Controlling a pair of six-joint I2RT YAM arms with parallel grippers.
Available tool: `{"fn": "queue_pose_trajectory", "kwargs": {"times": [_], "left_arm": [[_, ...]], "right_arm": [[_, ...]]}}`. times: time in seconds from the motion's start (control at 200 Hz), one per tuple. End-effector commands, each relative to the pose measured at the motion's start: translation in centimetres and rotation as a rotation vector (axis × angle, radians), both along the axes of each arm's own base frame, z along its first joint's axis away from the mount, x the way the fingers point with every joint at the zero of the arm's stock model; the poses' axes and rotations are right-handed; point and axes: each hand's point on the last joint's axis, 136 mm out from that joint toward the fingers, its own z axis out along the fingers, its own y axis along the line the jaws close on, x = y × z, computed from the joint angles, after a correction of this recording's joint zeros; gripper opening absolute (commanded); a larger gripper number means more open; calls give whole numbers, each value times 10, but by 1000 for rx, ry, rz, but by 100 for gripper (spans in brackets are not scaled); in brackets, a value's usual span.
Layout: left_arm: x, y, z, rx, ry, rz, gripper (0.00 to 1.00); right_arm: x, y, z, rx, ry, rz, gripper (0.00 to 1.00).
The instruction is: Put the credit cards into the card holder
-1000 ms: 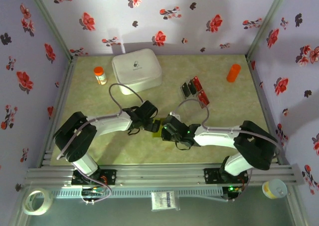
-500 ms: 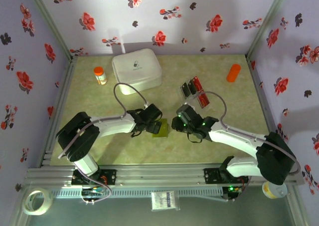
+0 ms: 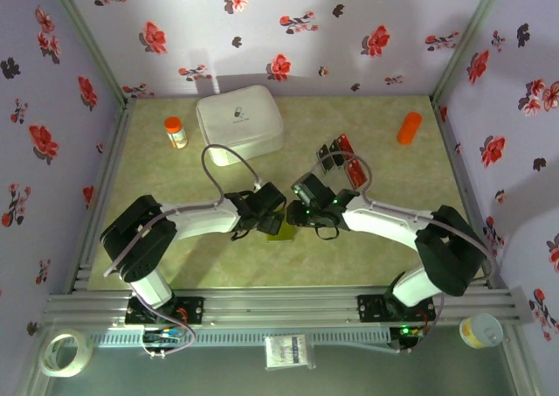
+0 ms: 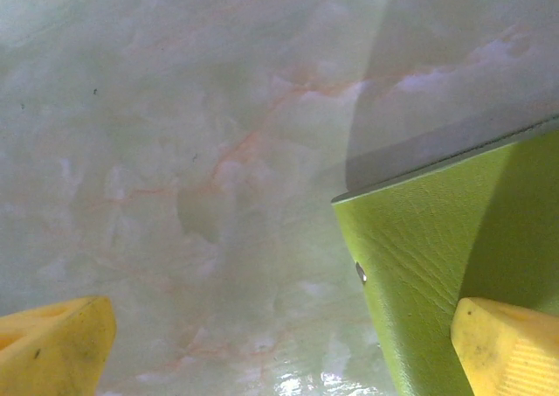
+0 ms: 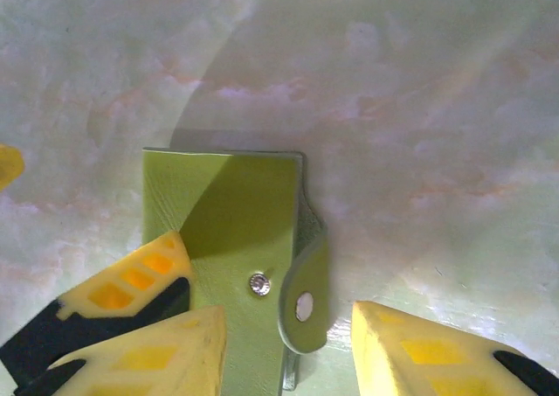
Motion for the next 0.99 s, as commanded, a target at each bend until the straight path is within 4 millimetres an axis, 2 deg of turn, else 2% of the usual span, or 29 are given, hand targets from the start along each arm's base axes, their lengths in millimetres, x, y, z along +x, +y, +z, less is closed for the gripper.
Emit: {"fn": "queue_pose_trajectory", "kwargs": {"times": [0.0,0.325,0.585,0.735,0.99], "left_arm": [[-10,25,-22,141,46,4,100],[-11,26,-22,138,47,6,100],[-11,25,-21,134,45,8,100],[-11,26,-21,132,44,11,100],[-12,27,-22,132,46,12,100]], "right_arm": [[1,4,0,-25,8,39,43],[4,4,-15,-75,31,51,40],[4,-3,-26,-108,47,42,28],[4,-4,-24,-107,43,37,19],[7,-8,-14,-112,20,32,21]]}}
